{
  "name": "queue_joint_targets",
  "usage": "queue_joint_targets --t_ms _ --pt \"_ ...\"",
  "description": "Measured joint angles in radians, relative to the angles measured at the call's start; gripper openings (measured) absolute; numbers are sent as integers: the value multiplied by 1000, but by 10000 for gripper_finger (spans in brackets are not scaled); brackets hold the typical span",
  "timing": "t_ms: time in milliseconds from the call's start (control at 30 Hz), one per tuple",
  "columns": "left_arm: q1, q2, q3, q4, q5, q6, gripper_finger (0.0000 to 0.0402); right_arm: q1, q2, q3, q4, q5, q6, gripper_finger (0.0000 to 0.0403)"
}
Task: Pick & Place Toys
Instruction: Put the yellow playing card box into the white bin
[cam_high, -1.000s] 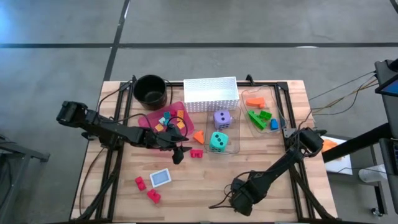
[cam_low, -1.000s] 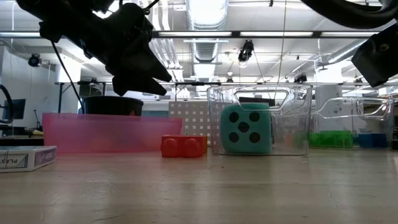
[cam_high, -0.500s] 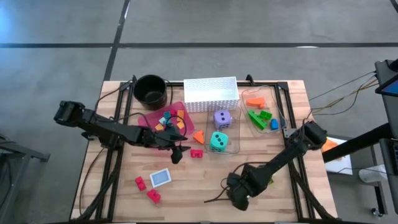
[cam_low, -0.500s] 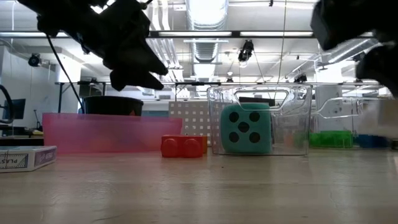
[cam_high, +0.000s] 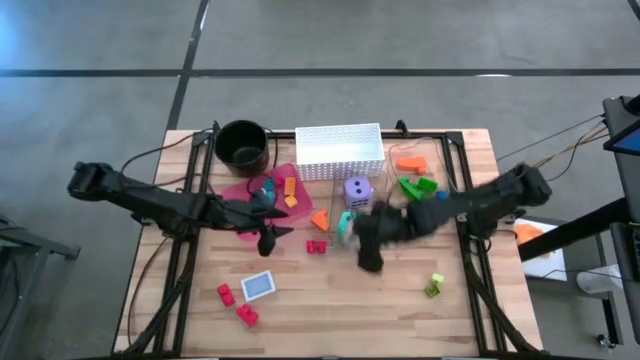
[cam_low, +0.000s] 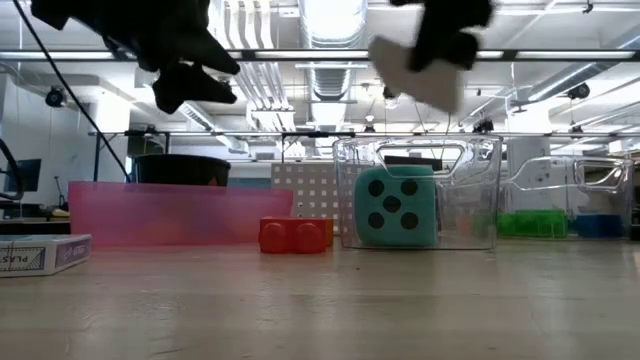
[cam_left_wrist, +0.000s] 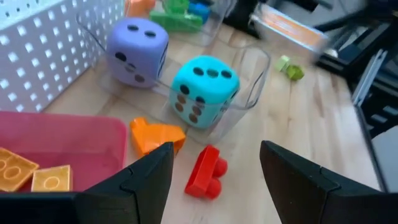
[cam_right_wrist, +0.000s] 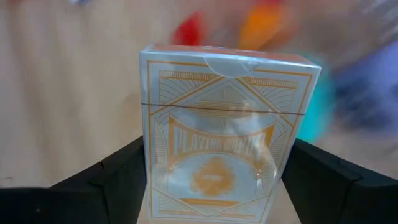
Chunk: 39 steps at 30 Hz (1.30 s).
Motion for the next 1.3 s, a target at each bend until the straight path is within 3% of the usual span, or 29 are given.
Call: queue_joint_targets --t_ms 233,400,600,900,1167,1300 --pt "0 -32 -1 4 -10 1 242 -354 -67 0 119 -26 -373 326" --pt "0 -27 -2 8 -96 21 242 -604 -47 0 187 -118 -591 311" --pt "1 -27 -2 18 -219 30 242 -814 45 -1 354 -245 -697 312" --pt "2 -27 -2 21 -231 29 242 -875 184 7 421 -250 -837 330" --pt "2 -28 -2 25 -231 26 242 -879 250 113 410 -249 -870 332" --pt "4 -28 -2 28 -235 26 242 -878 270 169 352 -328 -880 332"
